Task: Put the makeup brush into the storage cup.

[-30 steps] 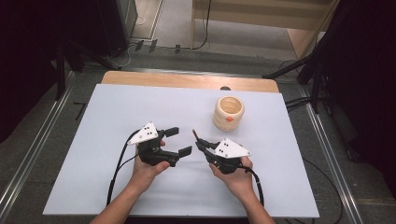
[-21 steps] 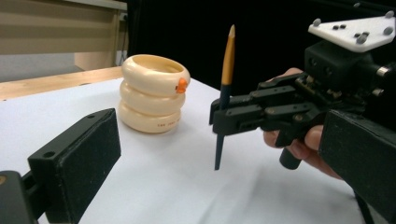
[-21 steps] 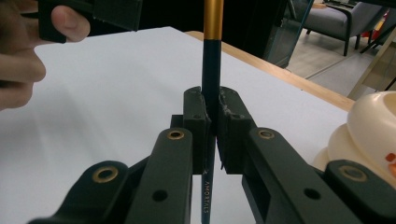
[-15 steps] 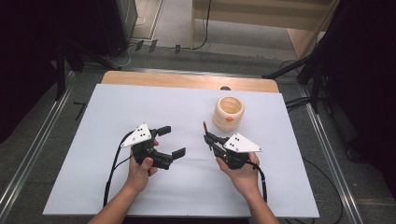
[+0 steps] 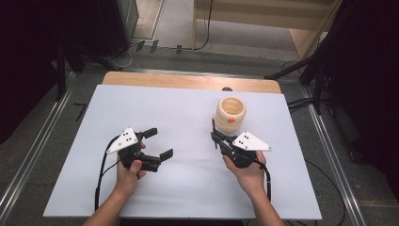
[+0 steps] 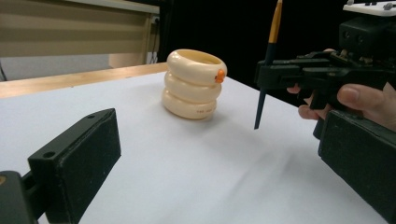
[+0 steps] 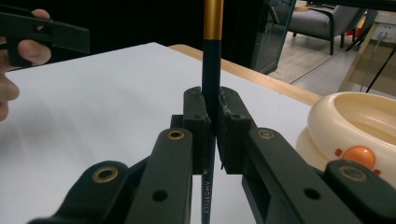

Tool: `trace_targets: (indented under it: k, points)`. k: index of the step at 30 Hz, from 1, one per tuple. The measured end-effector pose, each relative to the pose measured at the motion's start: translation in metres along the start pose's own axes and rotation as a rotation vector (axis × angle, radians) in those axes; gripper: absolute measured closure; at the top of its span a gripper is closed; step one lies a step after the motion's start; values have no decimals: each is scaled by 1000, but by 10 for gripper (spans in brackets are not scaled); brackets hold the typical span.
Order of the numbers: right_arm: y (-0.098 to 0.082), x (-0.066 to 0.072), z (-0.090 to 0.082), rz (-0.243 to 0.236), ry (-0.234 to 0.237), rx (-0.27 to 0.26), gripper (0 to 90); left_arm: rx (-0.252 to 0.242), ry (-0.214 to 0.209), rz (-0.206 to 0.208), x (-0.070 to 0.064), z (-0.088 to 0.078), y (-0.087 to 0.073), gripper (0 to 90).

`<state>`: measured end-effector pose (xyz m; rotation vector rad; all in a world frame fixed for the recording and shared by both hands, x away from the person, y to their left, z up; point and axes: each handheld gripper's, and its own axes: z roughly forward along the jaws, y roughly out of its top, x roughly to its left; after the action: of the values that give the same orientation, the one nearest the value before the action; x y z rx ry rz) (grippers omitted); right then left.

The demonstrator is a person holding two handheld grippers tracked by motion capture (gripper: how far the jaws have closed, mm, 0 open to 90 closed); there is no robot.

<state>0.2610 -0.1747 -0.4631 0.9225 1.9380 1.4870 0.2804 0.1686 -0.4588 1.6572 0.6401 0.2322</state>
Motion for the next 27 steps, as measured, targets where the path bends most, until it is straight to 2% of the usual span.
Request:
trace_targets:
  k: [14, 19, 27]
  points:
    - [4, -12, -4, 32, -19, -21, 843, -8, 70, 11, 17, -32, -5, 0]
    - [3, -18, -5, 56, -30, -24, 843, -2, 94, 4, 23, -43, -11, 0]
    - [4, -26, -9, 69, -46, -35, 843, -6, 123, -2, 30, -57, -15, 0]
